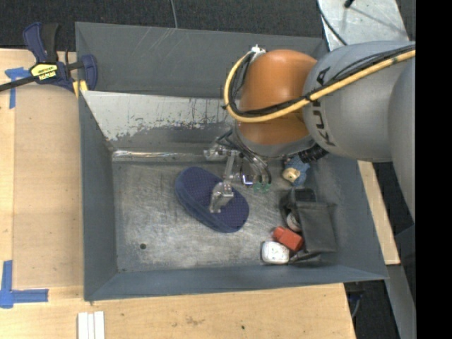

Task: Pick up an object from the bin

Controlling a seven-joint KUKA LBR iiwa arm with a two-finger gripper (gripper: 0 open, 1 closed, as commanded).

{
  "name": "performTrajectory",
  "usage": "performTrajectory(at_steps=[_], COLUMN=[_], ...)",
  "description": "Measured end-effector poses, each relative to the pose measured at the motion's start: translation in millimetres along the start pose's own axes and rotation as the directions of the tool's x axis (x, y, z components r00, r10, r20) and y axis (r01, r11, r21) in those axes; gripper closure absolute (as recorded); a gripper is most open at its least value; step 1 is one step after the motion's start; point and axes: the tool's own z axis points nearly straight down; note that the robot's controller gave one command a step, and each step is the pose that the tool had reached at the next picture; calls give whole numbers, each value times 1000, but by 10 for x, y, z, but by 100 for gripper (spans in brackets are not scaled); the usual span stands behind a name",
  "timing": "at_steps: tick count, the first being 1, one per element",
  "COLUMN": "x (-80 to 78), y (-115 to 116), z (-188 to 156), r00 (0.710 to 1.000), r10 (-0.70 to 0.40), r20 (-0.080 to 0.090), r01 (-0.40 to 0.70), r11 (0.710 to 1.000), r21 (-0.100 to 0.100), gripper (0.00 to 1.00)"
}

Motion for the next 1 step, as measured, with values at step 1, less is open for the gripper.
performTrajectory(at_steps=[1], x=[-26], y=[-154], z=[789], r00=[992], r10=[-128], r20=[-2], r01=[128], r11=[992], r21=[-2], gripper=[0])
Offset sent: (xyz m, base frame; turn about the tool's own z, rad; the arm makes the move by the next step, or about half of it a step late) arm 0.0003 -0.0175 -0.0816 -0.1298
